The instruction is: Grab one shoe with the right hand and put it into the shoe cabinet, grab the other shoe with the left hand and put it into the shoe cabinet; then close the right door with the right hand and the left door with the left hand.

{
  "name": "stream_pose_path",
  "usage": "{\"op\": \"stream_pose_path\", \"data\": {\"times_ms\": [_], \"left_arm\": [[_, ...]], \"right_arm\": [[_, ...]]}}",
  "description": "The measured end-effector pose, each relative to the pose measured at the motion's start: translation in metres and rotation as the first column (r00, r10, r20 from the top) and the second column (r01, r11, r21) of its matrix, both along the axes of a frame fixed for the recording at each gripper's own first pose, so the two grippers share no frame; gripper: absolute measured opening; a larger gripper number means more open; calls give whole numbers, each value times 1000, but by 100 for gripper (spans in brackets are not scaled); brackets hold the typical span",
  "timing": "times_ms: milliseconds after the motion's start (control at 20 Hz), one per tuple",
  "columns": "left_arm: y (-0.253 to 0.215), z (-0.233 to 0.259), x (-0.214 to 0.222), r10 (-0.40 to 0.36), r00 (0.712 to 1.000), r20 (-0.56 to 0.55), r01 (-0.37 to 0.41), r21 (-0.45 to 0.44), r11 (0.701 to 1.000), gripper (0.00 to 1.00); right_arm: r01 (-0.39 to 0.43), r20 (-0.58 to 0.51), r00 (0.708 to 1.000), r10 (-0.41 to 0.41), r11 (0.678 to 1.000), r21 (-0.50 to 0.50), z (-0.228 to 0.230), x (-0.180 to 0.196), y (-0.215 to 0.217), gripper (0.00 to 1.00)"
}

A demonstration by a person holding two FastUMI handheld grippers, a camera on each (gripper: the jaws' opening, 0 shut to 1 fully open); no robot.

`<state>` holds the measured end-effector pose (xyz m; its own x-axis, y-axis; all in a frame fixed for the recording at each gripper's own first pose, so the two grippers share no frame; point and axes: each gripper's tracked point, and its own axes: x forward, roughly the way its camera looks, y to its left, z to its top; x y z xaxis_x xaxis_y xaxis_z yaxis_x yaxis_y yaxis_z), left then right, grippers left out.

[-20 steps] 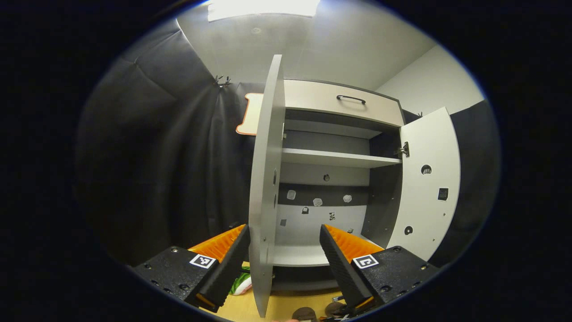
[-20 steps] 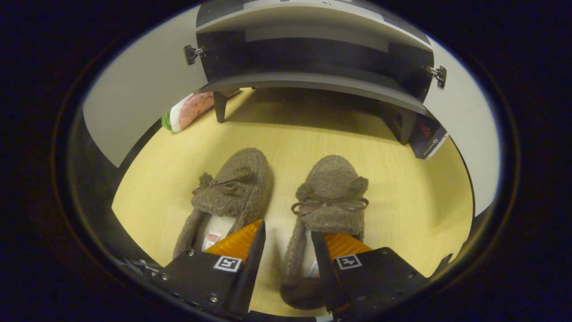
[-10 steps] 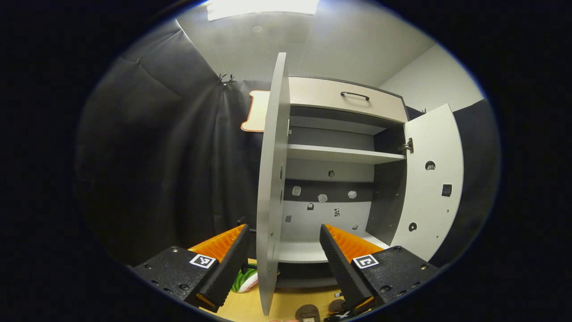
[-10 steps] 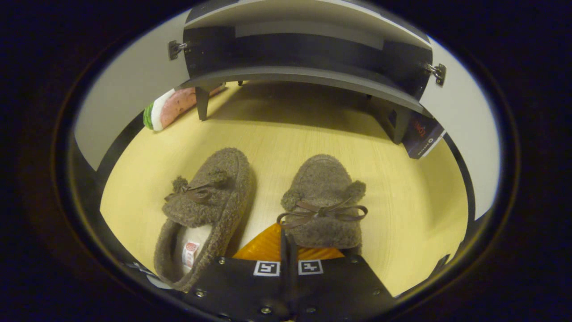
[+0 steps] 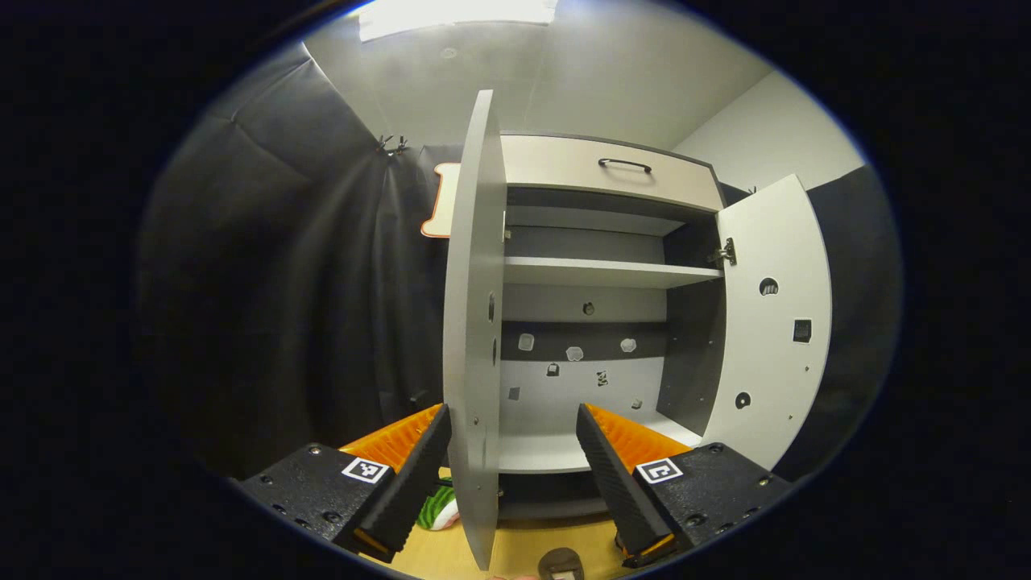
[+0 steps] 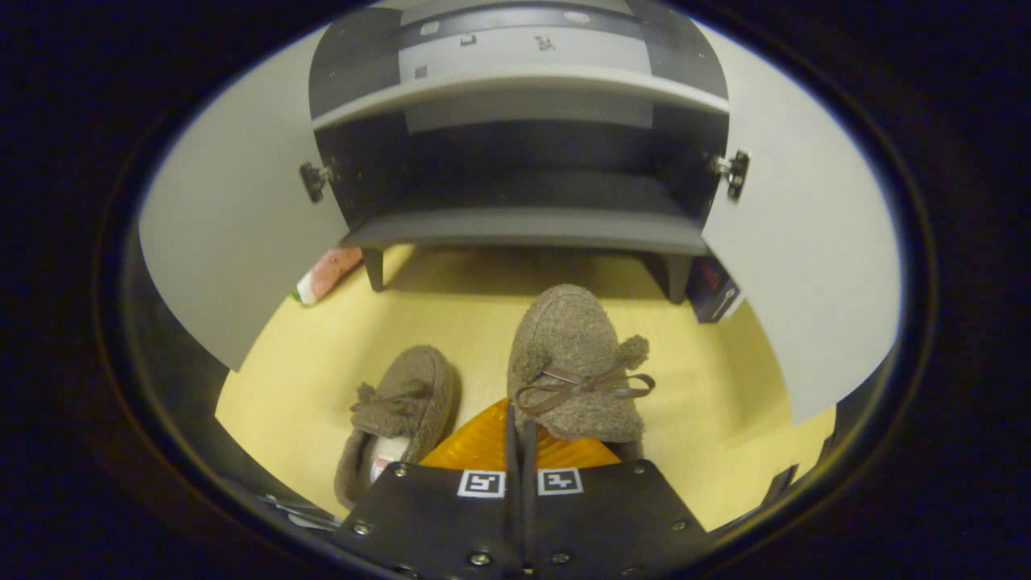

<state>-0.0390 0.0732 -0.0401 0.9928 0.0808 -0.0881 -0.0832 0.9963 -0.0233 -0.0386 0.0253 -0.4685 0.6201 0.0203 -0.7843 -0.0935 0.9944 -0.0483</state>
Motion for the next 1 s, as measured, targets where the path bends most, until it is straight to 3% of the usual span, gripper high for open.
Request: {"op": "stream_pose_path", "data": {"times_ms": [200, 350, 450, 650, 750, 1000], "left_arm": [[-3, -4, 2, -11, 1000, -6, 11, -14, 1000, 95], [-5, -11, 0, -18, 1000, -16, 17, -31, 999, 95], [-4, -14, 0, -17, 1000, -20, 16, -41, 999, 96], [4, -17, -7, 5, 1000, -18, -6, -55, 998, 95], [11, -19, -9, 24, 1000, -21, -25, -60, 998, 92], [24, -23, -16, 60, 998, -19, -61, -79, 995, 95]], "right_arm": [[-6, 209, 978, -4, 999, 47, 100, 54, 6, 1], [-41, 366, 930, 22, 998, 42, 183, 104, 12, 1], [-69, 430, 901, 55, 997, 17, 216, 137, 16, 0], [-84, 485, 870, 89, 996, -31, 255, 209, 17, 1], [-90, 484, 868, 114, 993, -72, 263, 243, 13, 1], [-92, 470, 873, 132, 990, -106, 262, 316, 16, 1]]}}
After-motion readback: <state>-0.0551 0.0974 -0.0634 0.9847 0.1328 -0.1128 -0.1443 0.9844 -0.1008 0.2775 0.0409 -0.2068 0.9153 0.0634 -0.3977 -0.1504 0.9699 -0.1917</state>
